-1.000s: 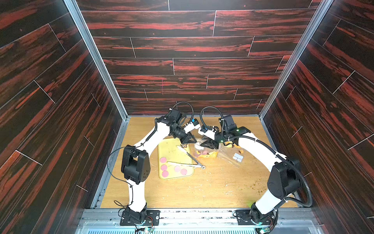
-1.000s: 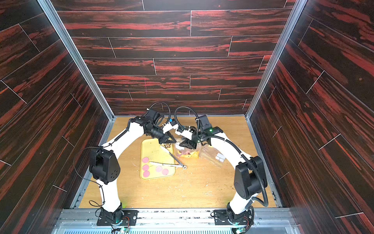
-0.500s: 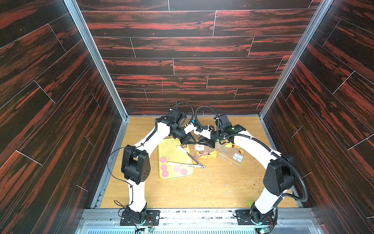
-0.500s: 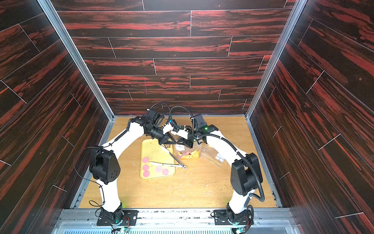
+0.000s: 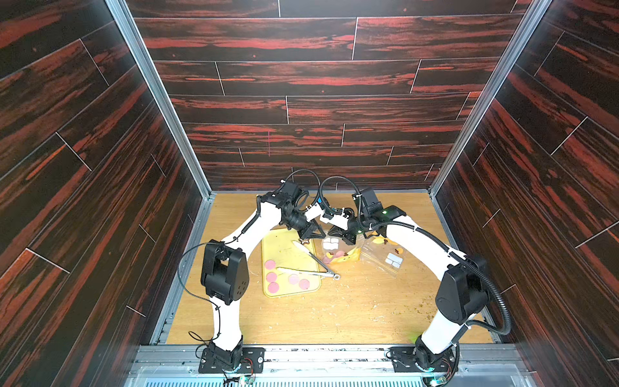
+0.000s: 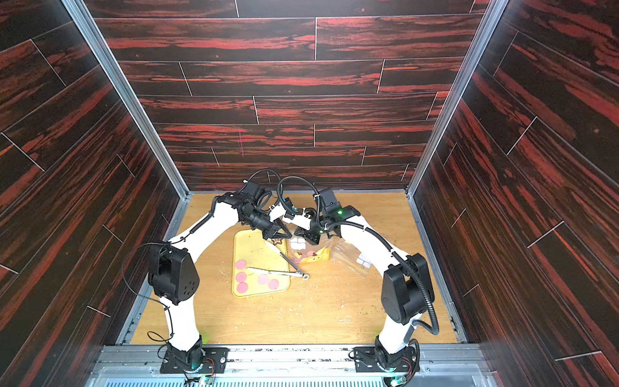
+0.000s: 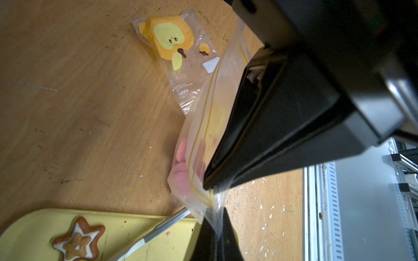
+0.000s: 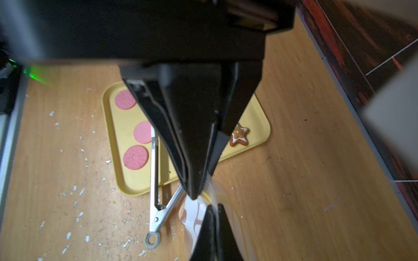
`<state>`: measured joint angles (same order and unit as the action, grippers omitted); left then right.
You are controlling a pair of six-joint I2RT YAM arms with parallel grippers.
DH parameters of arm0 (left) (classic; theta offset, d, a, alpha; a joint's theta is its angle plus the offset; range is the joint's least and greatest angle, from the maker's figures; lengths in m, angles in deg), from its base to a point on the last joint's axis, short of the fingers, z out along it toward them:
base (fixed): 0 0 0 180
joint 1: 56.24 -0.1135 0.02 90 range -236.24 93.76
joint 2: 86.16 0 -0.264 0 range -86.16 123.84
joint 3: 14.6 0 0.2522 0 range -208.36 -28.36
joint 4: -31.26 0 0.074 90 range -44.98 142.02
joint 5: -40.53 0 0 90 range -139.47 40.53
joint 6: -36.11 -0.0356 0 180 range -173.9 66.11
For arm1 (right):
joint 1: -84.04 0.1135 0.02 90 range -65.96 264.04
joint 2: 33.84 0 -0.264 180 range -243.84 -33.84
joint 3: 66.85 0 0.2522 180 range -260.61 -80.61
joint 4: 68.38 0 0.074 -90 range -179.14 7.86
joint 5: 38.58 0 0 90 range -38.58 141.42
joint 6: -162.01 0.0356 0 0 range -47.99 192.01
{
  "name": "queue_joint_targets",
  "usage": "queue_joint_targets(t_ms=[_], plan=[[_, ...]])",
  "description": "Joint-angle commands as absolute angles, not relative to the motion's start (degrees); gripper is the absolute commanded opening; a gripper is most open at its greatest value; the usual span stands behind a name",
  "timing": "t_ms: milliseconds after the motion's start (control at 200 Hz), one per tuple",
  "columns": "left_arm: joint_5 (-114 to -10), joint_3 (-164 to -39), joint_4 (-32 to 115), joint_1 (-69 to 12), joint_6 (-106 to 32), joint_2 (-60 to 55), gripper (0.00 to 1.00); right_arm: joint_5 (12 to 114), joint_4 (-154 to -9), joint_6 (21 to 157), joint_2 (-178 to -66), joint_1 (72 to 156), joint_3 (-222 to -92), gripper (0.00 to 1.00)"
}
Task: Put the cookies into a resealable bag to prevent moisture
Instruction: Close the ziploc bag at the center of the board.
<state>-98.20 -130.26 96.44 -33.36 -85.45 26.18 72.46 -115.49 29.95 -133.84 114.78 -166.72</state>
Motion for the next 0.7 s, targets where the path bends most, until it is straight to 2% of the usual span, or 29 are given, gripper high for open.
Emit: queue_joint_targets(t_ms=[0,75,150,185,261,461,541,626,696], plan=[[-100.4,-132.0,98.0,-33.8,-87.4,23.3,0.0,65.3,-119.6,28.6,-132.5,113.8,-165.8,0.08],[-100.4,-132.1,98.1,-33.8,-87.3,23.4,0.0,65.0,-119.4,28.9,-132.2,113.7,-165.5,0.14],[-100.2,-132.1,98.1,-33.9,-87.3,23.2,0.0,64.6,-118.8,29.0,-131.5,113.5,-164.7,0.15],[-100.1,-132.0,98.2,-33.9,-87.3,23.1,0.0,64.5,-118.9,29.2,-131.3,113.4,-164.7,0.12],[-100.0,-131.9,98.2,-33.9,-87.3,23.1,0.0,66.7,-119.2,29.9,-130.2,112.8,-164.9,0.0],[-98.8,-132.3,98.4,-33.9,-87.1,23.4,0.0,68.3,-118.2,30.3,-128.1,112.1,-163.8,0.0],[-98.1,-132.3,98.4,-33.9,-87.1,23.4,0.0,67.8,-117.5,30.7,-127.3,111.6,-163.0,0.13],[-97.4,-132.5,98.4,-33.9,-87.1,23.4,0.0,67.8,-117.4,31.0,-127.0,110.9,-162.7,0.15],[-97.3,-132.6,98.4,-34.0,-87.2,23.4,0.0,67.9,-117.6,31.1,-127.1,110.6,-162.7,0.14]])
